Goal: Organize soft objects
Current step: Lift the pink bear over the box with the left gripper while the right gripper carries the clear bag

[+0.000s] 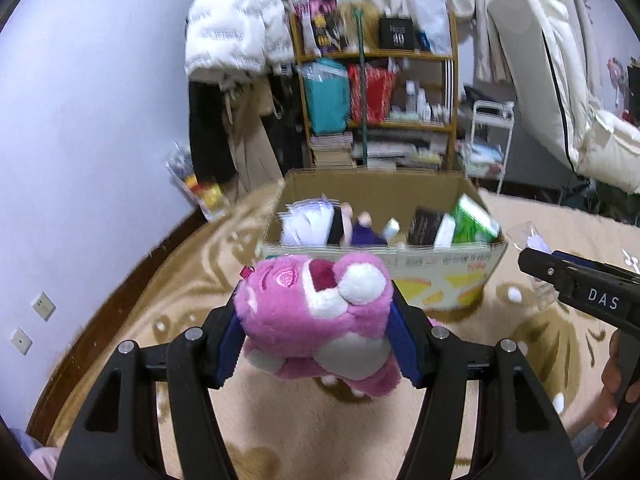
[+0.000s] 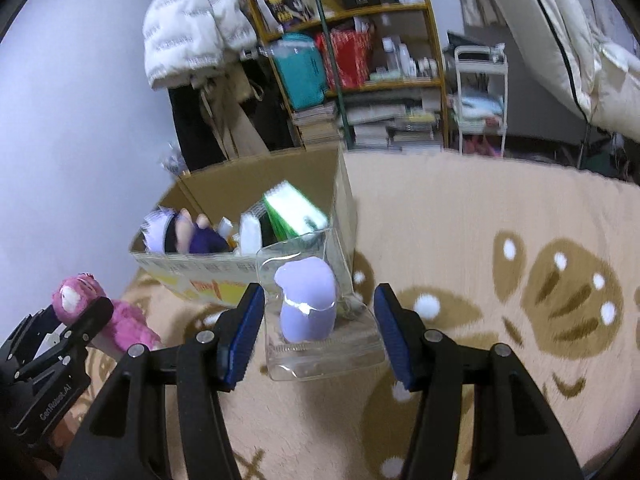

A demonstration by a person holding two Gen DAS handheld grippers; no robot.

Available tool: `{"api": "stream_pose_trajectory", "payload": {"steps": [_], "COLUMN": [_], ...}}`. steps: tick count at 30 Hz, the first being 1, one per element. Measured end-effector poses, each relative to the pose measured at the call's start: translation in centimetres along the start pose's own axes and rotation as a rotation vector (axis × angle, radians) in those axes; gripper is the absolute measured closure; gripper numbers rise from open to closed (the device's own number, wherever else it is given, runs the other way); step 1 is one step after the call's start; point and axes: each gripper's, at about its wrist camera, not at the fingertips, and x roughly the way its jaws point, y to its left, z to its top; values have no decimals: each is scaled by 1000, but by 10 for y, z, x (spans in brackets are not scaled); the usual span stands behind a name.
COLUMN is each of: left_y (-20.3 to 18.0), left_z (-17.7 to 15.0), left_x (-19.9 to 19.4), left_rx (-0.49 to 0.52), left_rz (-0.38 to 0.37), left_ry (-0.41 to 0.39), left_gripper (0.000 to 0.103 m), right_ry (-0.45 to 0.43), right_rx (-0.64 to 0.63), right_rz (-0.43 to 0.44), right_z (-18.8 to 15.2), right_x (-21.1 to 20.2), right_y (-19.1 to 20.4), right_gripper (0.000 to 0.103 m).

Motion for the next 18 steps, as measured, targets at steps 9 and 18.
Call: {"api": "stream_pose_trajectory", "payload": {"steps": [9, 18], "left_y": [5, 4], "left_z": [28, 61], "left_x": [-11, -2], "left_rx": [14, 53], "left_rz": [16, 10], "left_ry": [-112, -186], "left_gripper": [40, 40], "right_ry": [-100, -151], "right_rx": [-18, -50], "right_rz": [25, 30], "right_z": [30, 63], "right_x": [-18, -14], "right_y": [8, 12], "right_gripper": [43, 43]}}
